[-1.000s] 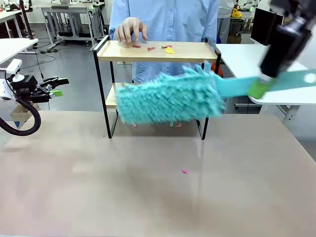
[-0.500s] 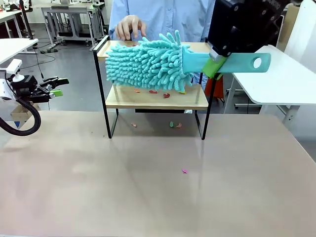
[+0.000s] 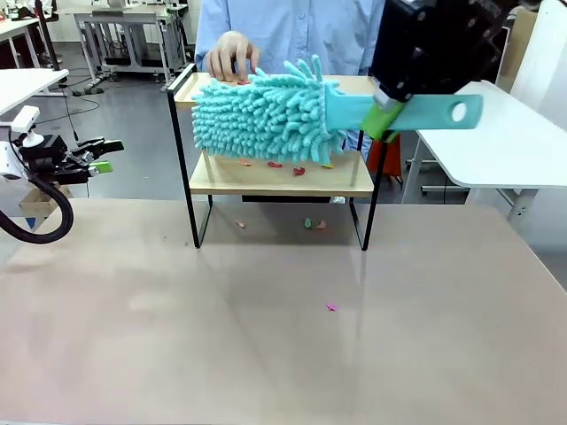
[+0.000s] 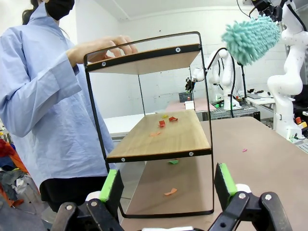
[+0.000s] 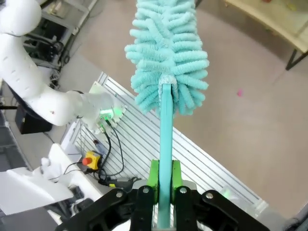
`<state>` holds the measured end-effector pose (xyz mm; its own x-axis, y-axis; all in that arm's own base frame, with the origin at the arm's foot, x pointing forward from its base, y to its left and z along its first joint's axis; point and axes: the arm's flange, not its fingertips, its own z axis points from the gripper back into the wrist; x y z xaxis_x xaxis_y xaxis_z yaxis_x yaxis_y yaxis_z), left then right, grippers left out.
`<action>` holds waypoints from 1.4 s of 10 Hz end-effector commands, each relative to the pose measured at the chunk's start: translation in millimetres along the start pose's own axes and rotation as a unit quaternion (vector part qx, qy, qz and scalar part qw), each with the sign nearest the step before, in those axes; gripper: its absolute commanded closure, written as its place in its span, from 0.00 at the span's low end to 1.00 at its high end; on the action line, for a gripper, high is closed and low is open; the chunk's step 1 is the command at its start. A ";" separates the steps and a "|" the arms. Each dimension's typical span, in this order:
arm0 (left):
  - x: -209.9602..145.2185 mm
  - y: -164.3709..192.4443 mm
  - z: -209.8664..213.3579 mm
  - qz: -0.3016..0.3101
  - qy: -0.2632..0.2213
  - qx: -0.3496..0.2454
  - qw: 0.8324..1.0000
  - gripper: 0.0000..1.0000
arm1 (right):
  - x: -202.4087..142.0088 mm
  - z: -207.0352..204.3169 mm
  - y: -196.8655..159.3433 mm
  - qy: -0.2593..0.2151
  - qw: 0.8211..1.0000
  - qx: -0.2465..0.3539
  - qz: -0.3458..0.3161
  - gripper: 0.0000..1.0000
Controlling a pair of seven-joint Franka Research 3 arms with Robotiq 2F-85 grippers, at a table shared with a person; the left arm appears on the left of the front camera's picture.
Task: Clean the shelf.
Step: Clean the specific section of the Shelf indicated by the human with the Duster.
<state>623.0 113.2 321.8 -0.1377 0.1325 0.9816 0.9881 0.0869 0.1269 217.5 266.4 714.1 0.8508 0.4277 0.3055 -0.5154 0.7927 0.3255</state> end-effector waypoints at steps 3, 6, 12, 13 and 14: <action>3.5 0.3 -0.3 -0.006 0.001 0.000 1.000 0.00 | 56.0 -11.7 97.3 -0.092 0.995 -0.016 -0.029 0.87; 3.5 0.3 -0.3 -0.006 0.001 0.000 1.000 0.00 | 105.4 -52.1 155.7 -0.178 0.979 -0.055 -0.079 0.87; 3.5 0.3 -0.3 -0.006 0.001 0.000 1.000 0.00 | 175.2 -124.4 206.2 -0.207 0.943 -0.188 -0.181 0.87; 3.5 0.3 -0.3 -0.006 0.001 0.000 1.000 0.00 | 184.7 -129.2 205.9 -0.204 0.941 -0.194 -0.187 0.87; 3.5 0.3 -0.3 -0.006 0.001 0.000 1.000 0.00 | 192.4 -134.3 200.1 -0.202 0.941 -0.196 -0.189 0.87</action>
<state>623.0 113.2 321.6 -0.1373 0.1325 0.9816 0.9882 0.0869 0.1265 272.1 510.9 696.3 0.8099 -0.0368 0.5854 -0.0620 0.9871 0.1479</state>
